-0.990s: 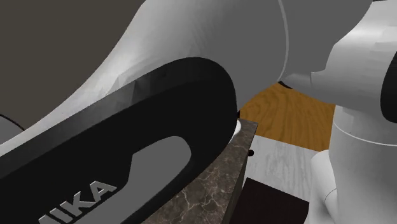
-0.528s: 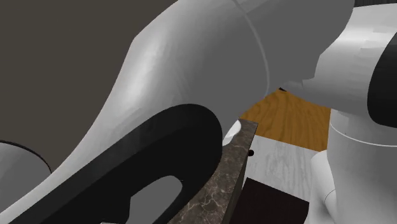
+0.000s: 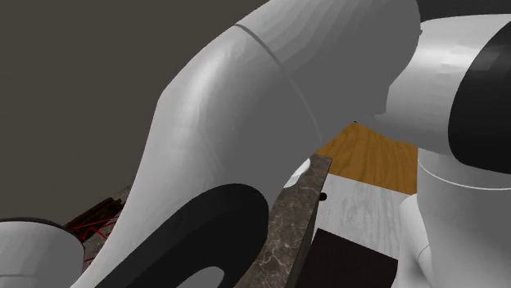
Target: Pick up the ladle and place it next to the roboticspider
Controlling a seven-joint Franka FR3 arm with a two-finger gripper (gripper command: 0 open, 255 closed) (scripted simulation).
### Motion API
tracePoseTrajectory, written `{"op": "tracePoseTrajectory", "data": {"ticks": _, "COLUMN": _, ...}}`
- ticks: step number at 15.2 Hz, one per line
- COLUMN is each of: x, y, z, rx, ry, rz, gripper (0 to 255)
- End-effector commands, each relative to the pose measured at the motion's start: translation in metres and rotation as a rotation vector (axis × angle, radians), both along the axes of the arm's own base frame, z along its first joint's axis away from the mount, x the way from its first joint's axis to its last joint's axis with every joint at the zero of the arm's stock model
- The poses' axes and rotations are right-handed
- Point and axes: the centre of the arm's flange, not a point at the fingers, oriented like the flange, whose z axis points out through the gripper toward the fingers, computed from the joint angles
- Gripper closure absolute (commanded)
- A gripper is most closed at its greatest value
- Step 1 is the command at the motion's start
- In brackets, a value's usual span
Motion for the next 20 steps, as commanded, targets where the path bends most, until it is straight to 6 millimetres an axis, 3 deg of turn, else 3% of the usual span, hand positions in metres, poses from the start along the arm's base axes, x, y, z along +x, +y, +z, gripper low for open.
{"op": "tracePoseTrajectory", "data": {"ticks": 1, "x": -0.001, "y": 0.000, "z": -0.010, "rx": 0.000, "ry": 0.000, "rz": 0.000, "gripper": 255}}
{"op": "tracePoseTrajectory", "data": {"ticks": 6, "x": -0.001, "y": 0.000, "z": -0.037, "rx": 0.000, "ry": 0.000, "rz": 0.000, "gripper": 255}}
{"op": "tracePoseTrajectory", "data": {"ticks": 14, "x": -0.001, "y": 0.000, "z": -0.038, "rx": 0.000, "ry": 0.000, "rz": 0.000, "gripper": 255}}
{"op": "tracePoseTrajectory", "data": {"ticks": 15, "x": -0.001, "y": 0.000, "z": -0.038, "rx": 0.000, "ry": 0.000, "rz": 0.000, "gripper": 0}}
{"op": "tracePoseTrajectory", "data": {"ticks": 20, "x": -0.001, "y": 0.000, "z": -0.038, "rx": 0.000, "ry": 0.000, "rz": 0.000, "gripper": 0}}
